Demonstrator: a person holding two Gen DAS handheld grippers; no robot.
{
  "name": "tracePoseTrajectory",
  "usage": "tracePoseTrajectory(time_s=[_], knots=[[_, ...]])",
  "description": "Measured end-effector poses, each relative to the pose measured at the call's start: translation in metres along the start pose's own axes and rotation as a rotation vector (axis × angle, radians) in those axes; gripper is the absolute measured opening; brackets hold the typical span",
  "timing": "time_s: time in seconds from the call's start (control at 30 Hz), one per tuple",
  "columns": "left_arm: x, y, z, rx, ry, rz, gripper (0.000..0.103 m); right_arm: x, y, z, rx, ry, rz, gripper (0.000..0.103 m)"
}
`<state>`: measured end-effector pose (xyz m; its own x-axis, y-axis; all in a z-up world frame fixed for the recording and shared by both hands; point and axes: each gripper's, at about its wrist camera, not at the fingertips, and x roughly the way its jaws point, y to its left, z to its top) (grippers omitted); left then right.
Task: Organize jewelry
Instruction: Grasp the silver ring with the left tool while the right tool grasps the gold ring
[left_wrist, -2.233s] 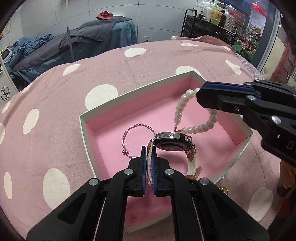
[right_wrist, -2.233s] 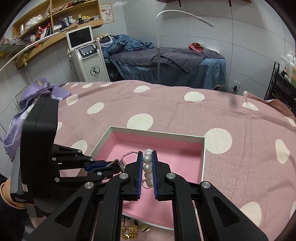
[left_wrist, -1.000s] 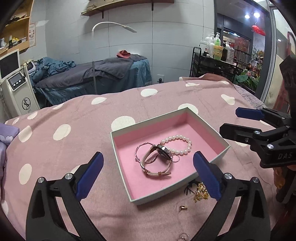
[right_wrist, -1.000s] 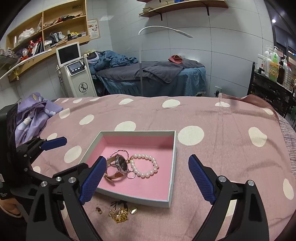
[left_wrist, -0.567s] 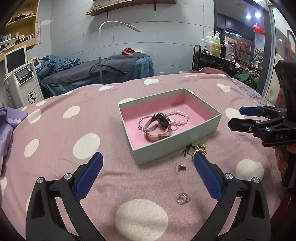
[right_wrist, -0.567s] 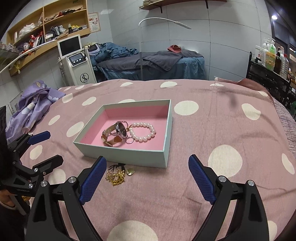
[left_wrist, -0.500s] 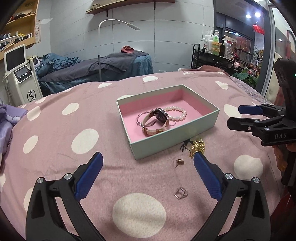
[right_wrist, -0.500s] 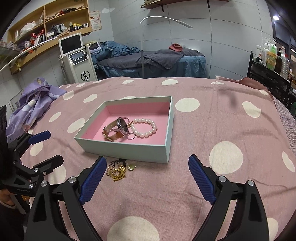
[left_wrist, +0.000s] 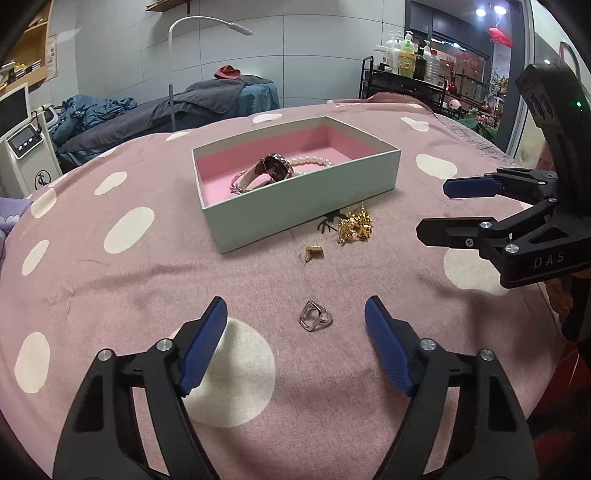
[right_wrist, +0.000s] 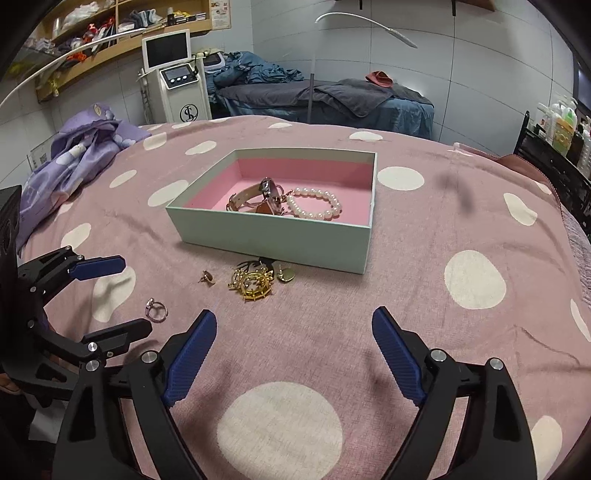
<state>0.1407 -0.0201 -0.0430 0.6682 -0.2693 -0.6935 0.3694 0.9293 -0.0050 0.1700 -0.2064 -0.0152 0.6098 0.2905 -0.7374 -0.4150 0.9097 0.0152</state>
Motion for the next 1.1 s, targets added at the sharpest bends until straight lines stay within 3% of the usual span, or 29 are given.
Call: tracePoseTrajectory(time_s=[0.1, 0.23, 0.47, 0.7, 0.97, 1.1], knots=[[0.007, -0.001, 0.0, 0.01, 0.015, -0.005, 0.065, 0.003, 0.004, -0.002, -0.021, 0.015, 0.007, 0.073], [0.016, 0.0, 0.0, 0.014, 0.038, -0.026, 0.042, 0.009, 0.01, -0.002, -0.058, 0.038, 0.012, 0.065], [0.018, -0.003, 0.001, 0.039, 0.037, -0.037, 0.026, 0.026, 0.014, 0.004, -0.094, 0.098, 0.054, 0.046], [0.017, 0.0, 0.0, 0.03, 0.037, -0.047, 0.021, 0.042, 0.017, 0.015, -0.097, 0.134, 0.09, 0.033], [0.016, 0.004, -0.002, 0.017, 0.033, -0.063, 0.021, 0.054, 0.022, 0.023, -0.113, 0.141, 0.091, 0.032], [0.015, 0.006, -0.003, -0.002, 0.03, -0.077, 0.021, 0.056, 0.024, 0.025, -0.118, 0.141, 0.092, 0.024]])
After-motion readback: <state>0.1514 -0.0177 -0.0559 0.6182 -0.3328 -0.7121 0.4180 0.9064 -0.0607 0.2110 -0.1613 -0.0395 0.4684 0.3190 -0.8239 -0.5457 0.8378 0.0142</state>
